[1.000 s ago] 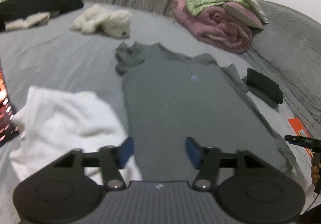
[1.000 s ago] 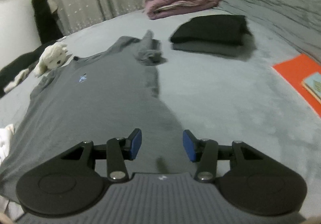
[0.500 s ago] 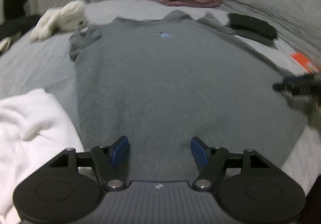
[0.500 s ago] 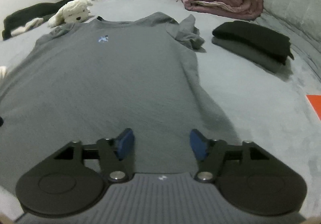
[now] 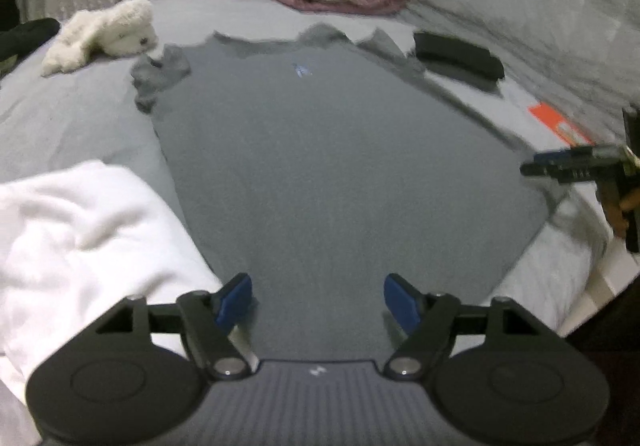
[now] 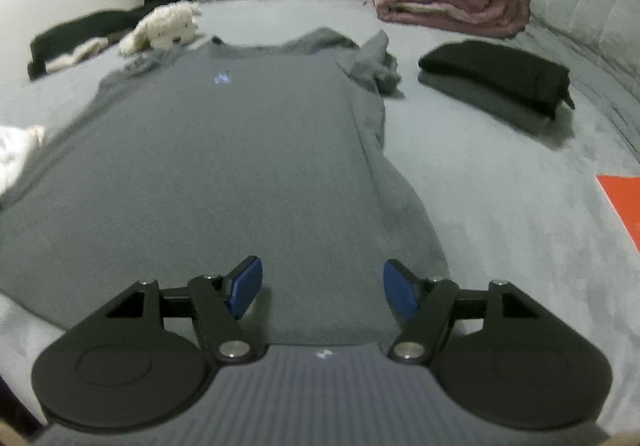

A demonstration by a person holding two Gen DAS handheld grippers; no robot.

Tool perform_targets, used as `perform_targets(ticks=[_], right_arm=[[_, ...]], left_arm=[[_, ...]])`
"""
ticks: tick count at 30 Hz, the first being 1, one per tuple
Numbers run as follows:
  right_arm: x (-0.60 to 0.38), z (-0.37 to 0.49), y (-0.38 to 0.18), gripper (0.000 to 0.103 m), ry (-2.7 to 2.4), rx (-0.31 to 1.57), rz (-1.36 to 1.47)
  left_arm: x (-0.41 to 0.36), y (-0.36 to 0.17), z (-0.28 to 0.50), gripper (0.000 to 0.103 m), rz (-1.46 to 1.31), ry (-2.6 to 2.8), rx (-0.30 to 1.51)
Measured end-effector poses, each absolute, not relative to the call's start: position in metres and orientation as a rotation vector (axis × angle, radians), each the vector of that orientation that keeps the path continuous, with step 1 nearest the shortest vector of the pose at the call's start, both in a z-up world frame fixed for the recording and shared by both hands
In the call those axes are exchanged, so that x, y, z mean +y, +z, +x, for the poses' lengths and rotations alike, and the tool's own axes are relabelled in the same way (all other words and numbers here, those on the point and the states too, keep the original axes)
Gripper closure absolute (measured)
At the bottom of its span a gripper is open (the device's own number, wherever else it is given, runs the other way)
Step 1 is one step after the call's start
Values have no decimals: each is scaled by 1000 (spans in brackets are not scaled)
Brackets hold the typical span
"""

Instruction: Fold clothes

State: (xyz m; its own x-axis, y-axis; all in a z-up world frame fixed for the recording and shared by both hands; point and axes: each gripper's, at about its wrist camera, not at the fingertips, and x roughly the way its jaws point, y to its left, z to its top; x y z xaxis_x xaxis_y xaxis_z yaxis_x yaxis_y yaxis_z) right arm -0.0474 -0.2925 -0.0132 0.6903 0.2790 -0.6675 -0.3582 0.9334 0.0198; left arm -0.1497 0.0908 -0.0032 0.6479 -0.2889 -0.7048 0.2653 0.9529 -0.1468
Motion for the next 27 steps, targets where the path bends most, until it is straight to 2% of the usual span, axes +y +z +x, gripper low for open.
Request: perform_targets(ticks=[10,27], right_arm=[[-245,-20,24,32,391,696,76],[-102,65,84,32,586,641,139]], left_arm=[[108,13,-109,24,-108,-125,731],[152,3,-26,24,-180,139,773]])
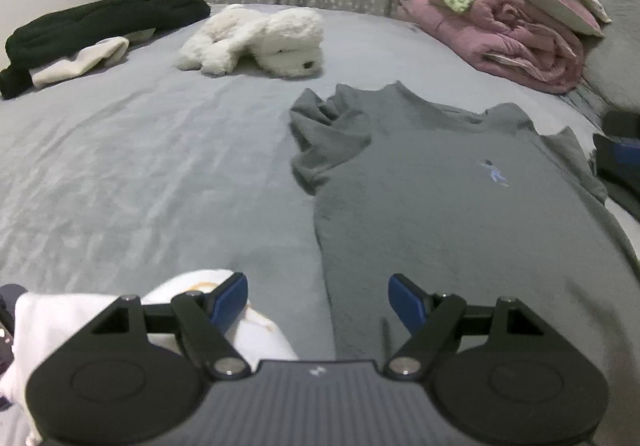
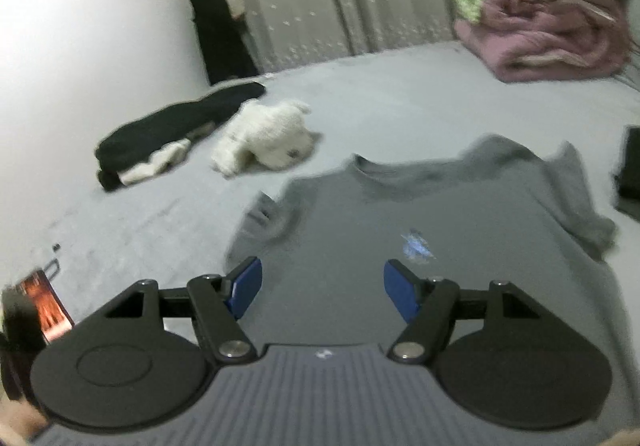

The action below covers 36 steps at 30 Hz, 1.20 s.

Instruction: Fold clothes

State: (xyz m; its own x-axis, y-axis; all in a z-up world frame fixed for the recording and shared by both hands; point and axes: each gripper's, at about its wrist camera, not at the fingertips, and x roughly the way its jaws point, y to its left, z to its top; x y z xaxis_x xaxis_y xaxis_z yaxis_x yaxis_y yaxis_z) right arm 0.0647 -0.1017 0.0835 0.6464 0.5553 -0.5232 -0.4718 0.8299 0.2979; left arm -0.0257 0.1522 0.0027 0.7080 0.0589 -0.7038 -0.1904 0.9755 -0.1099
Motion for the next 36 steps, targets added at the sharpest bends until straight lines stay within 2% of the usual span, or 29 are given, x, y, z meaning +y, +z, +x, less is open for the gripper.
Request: perform_targets(ticks=[12,30,36], right_arm=[[-30,131,75,32,671,594,144],[16,193,-10,30,583,582,187],[13,204,-36,29,594,652,198]], left_arm=[[172,5,-3,24,-290,173,729],[175,-21,22,24,-239,257,783],[167,-24,22,23,-198,287,777]])
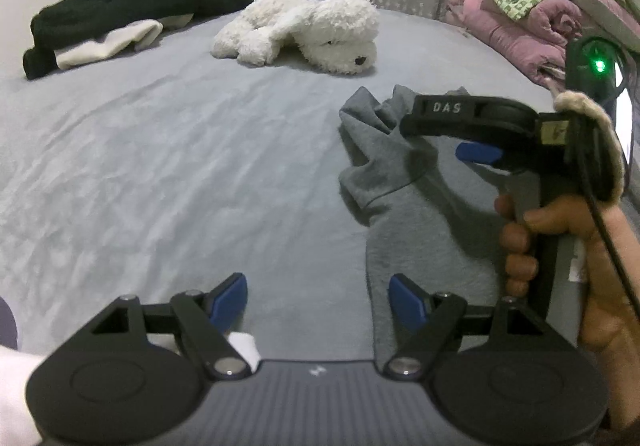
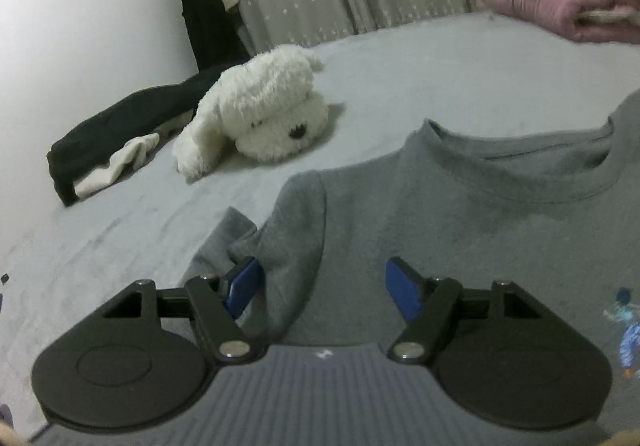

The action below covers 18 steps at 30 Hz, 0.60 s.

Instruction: Fold clothes

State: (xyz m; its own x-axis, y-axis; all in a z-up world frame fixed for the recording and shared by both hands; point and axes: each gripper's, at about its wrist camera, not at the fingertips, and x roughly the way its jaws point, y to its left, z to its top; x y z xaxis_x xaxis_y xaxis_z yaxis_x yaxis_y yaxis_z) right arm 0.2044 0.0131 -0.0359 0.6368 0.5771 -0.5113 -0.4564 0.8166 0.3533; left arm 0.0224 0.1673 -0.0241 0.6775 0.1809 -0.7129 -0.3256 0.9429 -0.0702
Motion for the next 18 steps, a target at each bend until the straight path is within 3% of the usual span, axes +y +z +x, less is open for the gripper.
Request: perform_targets(ticks=[7,18], right_arm=[[-12,210,-42,24,653,651,302],[-14,214,-44,16,699,657,335]], left_arm=[[162,-21,31,24,-196,314,776],[215,-18,98,24,-340,423,745]])
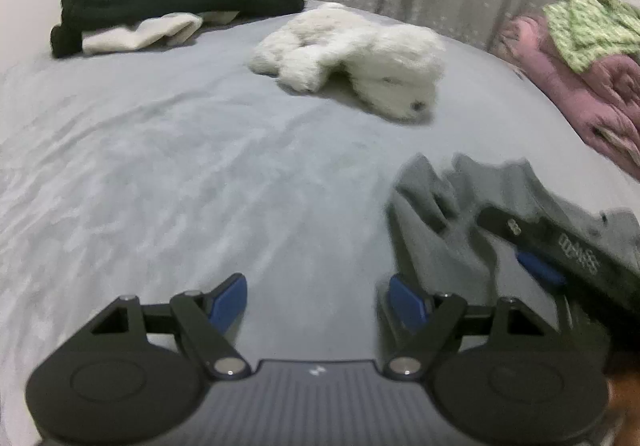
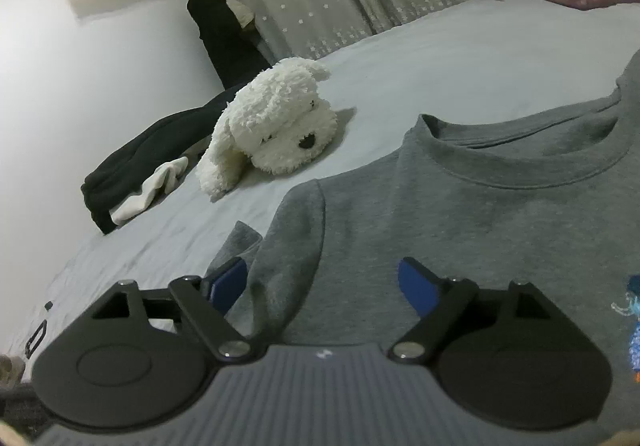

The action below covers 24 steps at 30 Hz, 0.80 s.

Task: Fold clothes
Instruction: 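Grasp the sweatshirt sleeve with the left gripper while the right gripper approaches the shoulder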

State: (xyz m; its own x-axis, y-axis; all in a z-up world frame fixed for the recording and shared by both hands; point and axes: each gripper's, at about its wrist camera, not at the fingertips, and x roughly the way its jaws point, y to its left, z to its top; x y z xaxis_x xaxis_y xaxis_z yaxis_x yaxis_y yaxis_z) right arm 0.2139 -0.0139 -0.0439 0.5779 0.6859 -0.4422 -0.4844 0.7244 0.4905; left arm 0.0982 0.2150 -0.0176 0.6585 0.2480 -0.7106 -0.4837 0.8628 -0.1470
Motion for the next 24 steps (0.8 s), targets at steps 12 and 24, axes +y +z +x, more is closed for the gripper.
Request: perform_targets(ticks=[12,24], right_arm=[[-15,216,-47,11,727,659,352],[-12,216,-47,11,720,653,338]], left_arm=[[232,-37,136,34,-329,450,614],[236,-41,131,103,-450,321,558]])
